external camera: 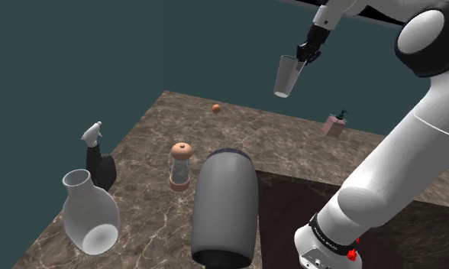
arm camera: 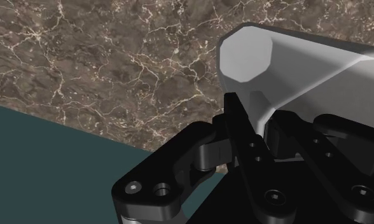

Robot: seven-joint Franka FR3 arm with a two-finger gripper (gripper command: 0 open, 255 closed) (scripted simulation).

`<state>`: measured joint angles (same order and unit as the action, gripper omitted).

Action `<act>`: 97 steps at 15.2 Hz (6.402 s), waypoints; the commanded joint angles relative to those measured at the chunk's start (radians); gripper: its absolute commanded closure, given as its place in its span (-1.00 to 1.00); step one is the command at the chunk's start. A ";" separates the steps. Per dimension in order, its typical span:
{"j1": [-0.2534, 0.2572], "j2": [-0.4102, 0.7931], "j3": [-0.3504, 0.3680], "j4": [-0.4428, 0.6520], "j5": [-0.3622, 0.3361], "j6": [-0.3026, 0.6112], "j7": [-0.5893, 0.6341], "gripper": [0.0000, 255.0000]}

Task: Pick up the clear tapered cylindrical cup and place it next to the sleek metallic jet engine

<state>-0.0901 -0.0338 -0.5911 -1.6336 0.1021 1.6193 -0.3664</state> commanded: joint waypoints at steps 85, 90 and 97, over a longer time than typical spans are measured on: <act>0.365 -0.046 1.283 -0.386 -0.071 0.456 1.641 1.00; 0.366 -0.025 1.289 -0.435 -0.087 0.522 1.653 1.00; 0.368 0.017 1.296 -0.494 -0.121 0.614 1.679 1.00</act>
<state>0.2775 -0.0237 0.7042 -2.1204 -0.0128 2.2193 1.3083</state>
